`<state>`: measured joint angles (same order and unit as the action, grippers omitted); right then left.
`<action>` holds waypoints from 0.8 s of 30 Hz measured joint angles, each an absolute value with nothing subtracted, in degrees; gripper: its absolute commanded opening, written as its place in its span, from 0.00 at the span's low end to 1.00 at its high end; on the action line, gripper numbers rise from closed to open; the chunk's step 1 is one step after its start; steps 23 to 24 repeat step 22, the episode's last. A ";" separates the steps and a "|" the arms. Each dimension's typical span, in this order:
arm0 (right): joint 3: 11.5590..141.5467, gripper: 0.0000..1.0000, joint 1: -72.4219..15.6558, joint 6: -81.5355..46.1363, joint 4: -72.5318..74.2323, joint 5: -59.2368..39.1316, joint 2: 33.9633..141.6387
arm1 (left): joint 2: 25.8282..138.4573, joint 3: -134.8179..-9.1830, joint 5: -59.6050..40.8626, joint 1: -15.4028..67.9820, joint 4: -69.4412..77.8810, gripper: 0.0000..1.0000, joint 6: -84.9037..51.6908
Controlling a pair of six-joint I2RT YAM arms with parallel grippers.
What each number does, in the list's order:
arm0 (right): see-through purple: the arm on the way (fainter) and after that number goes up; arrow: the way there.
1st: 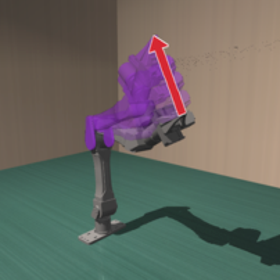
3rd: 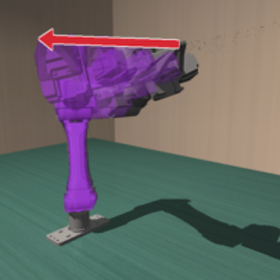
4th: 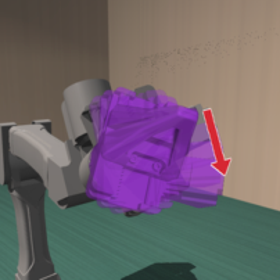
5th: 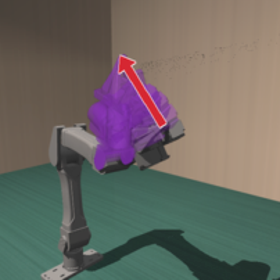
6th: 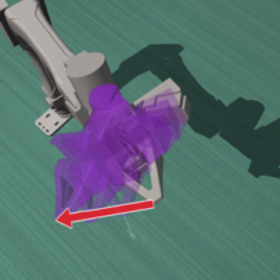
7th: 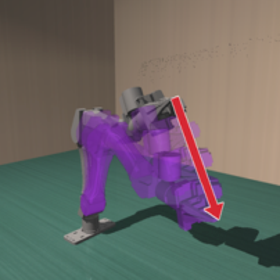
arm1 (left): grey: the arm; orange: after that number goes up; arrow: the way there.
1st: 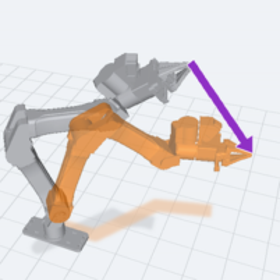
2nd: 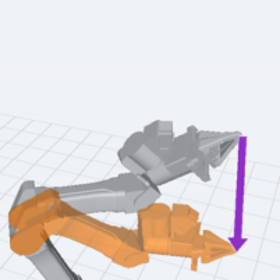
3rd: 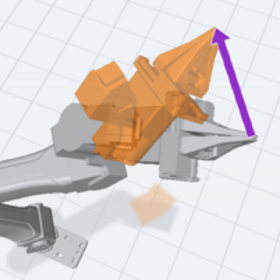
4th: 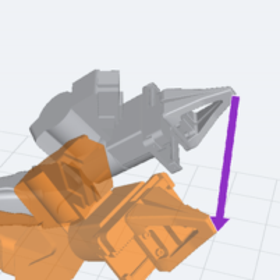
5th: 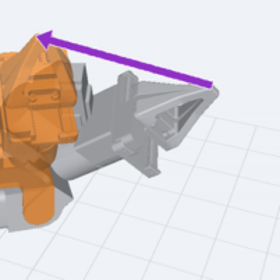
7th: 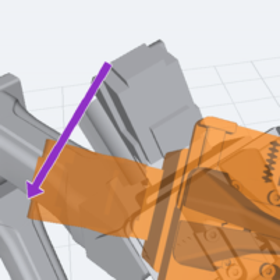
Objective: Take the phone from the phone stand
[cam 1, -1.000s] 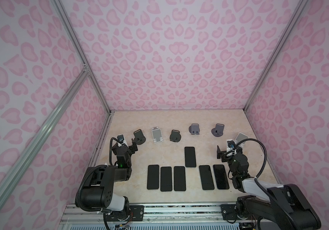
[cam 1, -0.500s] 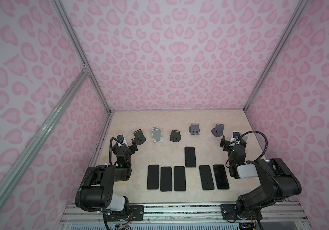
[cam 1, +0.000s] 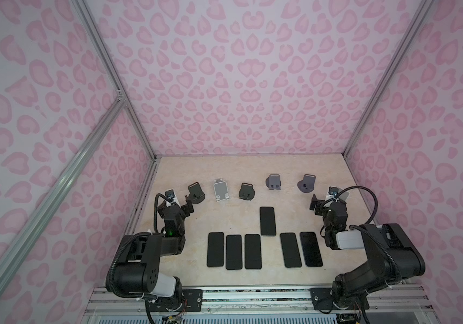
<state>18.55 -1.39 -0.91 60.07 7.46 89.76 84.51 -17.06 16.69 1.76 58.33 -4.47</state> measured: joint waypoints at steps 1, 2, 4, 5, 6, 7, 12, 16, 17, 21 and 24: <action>18.55 1.00 -1.39 -0.93 60.07 7.46 89.76 | 84.51 -17.06 16.69 1.76 58.33 0.98 -4.47; 18.55 1.00 -1.39 -0.97 60.07 7.46 89.76 | 84.51 -17.06 16.69 1.76 58.33 0.98 -4.47; 18.55 1.00 -1.39 -1.06 60.07 7.46 89.76 | 84.51 -17.06 16.69 1.78 58.33 0.98 -4.47; 18.55 1.00 -1.39 -1.06 60.07 7.46 89.76 | 84.51 -17.06 16.69 1.78 58.33 0.98 -4.47; 18.55 1.00 -1.39 -1.06 60.07 7.46 89.76 | 84.51 -17.06 16.69 1.78 58.33 0.98 -4.47; 18.55 1.00 -1.39 -1.06 60.07 7.46 89.76 | 84.51 -17.06 16.69 1.78 58.33 0.98 -4.47; 18.55 1.00 -1.41 -1.06 60.07 7.46 89.76 | 84.51 -17.06 16.69 1.78 58.33 0.98 -4.47; 18.55 1.00 -1.41 -1.06 60.07 7.46 89.76 | 84.53 -17.34 16.67 1.72 58.04 0.98 -4.47; 18.55 1.00 -1.41 -1.06 60.07 7.46 89.76 | 84.53 -17.56 16.21 1.54 57.82 0.98 -4.47; 18.55 1.00 -1.41 -1.06 60.07 7.46 89.76 | 84.53 -17.89 15.81 1.08 57.01 0.98 -4.49; 18.55 1.00 -1.41 -1.06 60.07 7.46 89.76 | 84.53 -17.89 15.66 1.08 56.86 0.97 -4.49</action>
